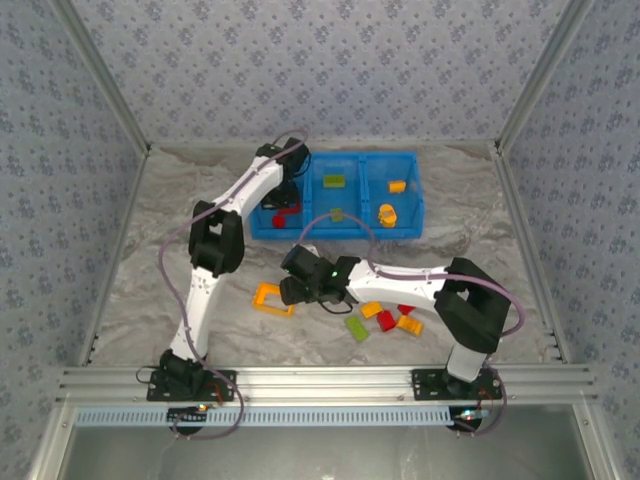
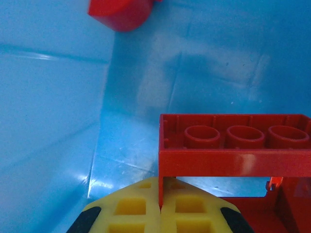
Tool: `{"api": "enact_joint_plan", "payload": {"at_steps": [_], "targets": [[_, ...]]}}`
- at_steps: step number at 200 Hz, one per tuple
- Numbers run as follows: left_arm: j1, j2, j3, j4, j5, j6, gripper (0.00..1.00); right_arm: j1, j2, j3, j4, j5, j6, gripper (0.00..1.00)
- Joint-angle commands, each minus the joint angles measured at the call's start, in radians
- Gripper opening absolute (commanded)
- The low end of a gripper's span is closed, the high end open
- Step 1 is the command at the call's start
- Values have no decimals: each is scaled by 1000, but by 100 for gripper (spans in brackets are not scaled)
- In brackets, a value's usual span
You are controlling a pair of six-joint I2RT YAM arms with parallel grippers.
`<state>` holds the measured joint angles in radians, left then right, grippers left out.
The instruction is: Sort the legos into containers by color
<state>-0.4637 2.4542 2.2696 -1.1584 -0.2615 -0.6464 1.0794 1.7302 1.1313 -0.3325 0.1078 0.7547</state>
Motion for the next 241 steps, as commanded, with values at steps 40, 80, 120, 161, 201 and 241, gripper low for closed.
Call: {"api": "enact_joint_plan", "payload": {"at_steps": [40,80,120,161,201,241], "targets": [[1,5,-4,-9,35,47,6,1,83,91,-81,-4,102,67],[1,-23,13,-25,36,54,24,-20,154,131,-46,-75,169,54],[1,-77,20,-38,21,54,31,-20,201,196,-145,-110,217,43],[0,-147,38,-49,28,42,35,-19,215,255,-249,-134,259,38],[0,-201,28,-53,27,37,38,-9,236,313,-340,-145,327,46],[8,-310,-30,-35,39,30,47,10,293,317,-329,-154,455,40]]}}
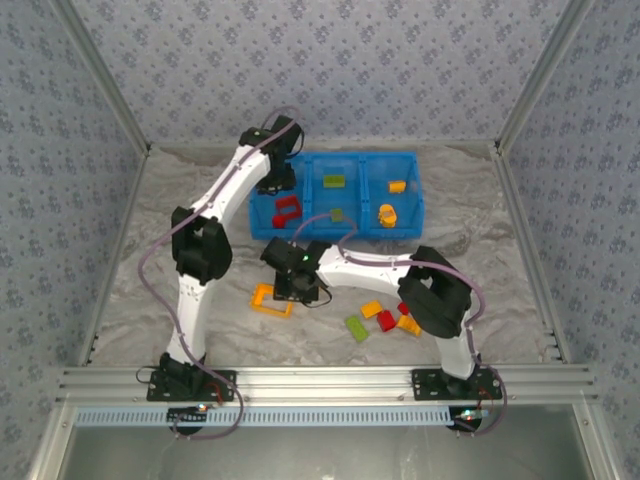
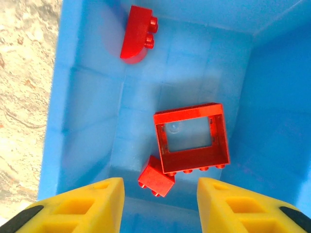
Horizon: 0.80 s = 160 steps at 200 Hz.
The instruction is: Sort the legos into containers by color
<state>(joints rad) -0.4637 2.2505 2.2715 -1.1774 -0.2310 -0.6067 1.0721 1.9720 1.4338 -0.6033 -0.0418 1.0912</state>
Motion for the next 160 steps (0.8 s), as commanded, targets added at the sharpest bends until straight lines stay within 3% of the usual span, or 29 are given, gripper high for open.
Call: {"api": "enact_joint_plan", "payload": {"at_steps": [1,35,72,94,123,143,160], "targets": [[9,-109,-34,-15,9,-10,47,18,51,15,-59,-2,121,40],[17,-232,-89,-5,26,-30,49,31,62,30,-75,43,188,32],[17,-408,-229,26,25,-50,48,33,34,97,-155,148,235,0],[17,-552,-399,77,-4,-50,48,4,-56,163,-304,248,247,0],[-1,-726,-577,115,54,-69,49,-117,-284,101,-463,401,375,0],[-40,-872,-731,177,98,-90,54,-258,-426,-1,-436,447,455,0],[-74,-978,-843,213,124,-107,55,-392,-441,-10,-423,468,477,0]]}}
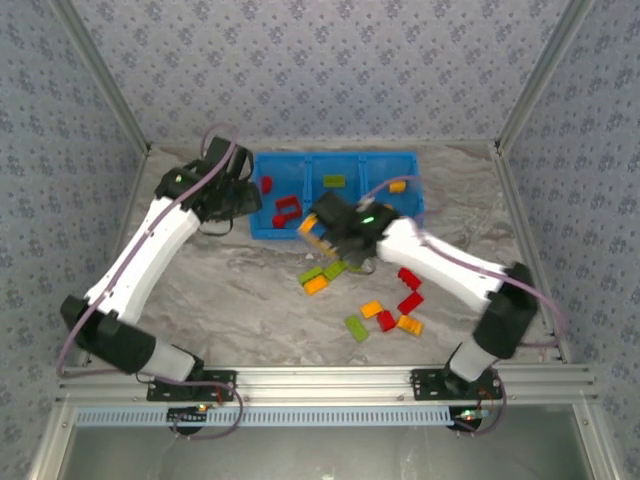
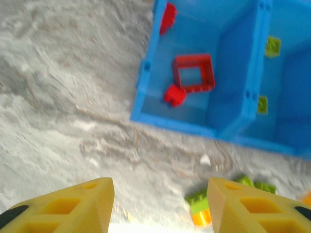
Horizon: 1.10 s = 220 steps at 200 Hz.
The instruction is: Sort the legos into containers by color
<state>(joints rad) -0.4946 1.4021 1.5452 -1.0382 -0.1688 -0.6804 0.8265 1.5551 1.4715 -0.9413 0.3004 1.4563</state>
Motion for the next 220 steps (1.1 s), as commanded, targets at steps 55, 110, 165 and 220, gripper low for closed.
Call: {"api": "enact_joint_plan", "payload": {"at_steps": [55,110,165,220], "targets": [[-133,-204,-222,53,51,-62,54,-430,264,209,-47,31,57,0],[-181,-154,-174,52,11,-81,54,-509,537,449,-77,-92,116,0],[-209,-141,-189,47,2,-86,53,-545,697,629,-147,-221,143,0],[-212,-108,-161,55,11,-80,53,-552,754,622,-137,-267,215,0]]}}
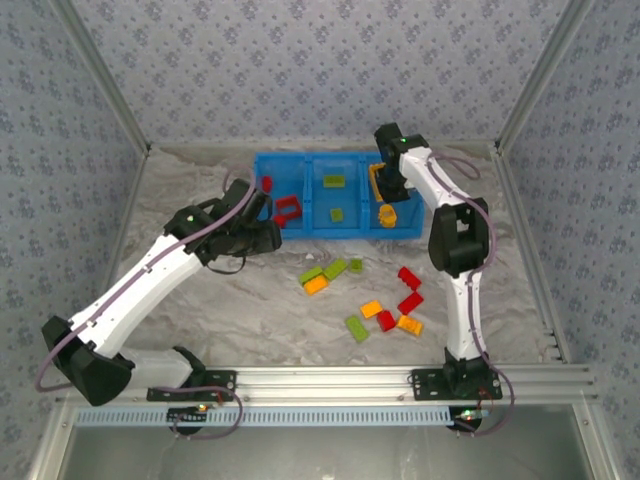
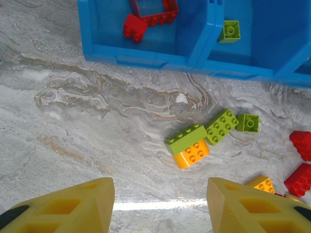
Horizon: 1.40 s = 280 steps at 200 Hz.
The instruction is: Sort the legos into containers by color
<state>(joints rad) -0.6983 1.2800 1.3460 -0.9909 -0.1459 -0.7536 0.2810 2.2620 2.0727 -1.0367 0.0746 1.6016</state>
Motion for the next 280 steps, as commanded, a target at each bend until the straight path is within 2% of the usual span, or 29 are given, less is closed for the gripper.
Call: {"api": "enact_joint_plan", "payload": {"at_steps": [1,17,41,77,106,145,172,196,216,253,280], "targets": [[-8,14,38,8,-12,-6,53,-6,48,20,-39,-43,73,0],[-11,15,23,29,10,3,53,-9,57,8,25,-55,66,0],[-29,4,-63,95,69,12,52,-13,79,39,10,-67,53,0],[-61,50,-228,227,171,-9,57,-14,54,31,5,-71,16,31],[-93,183,-217,260,139,96,60,-5,-7,17,18,-58,-21,43],[-104,349,-165,294,128,260,63,26,-147,2,-22,5,-61,45],[-107,441,-131,293,94,332,63,51,-315,-102,-6,68,-116,46],[-107,509,-95,294,64,354,61,85,-488,-288,82,100,-229,46],[-103,556,-72,307,86,362,55,121,-660,-488,170,103,-330,47],[-105,597,-43,307,107,360,46,151,-912,-779,138,94,-307,46],[-105,618,-21,307,117,368,42,167,-988,-837,90,99,-319,46]]}}
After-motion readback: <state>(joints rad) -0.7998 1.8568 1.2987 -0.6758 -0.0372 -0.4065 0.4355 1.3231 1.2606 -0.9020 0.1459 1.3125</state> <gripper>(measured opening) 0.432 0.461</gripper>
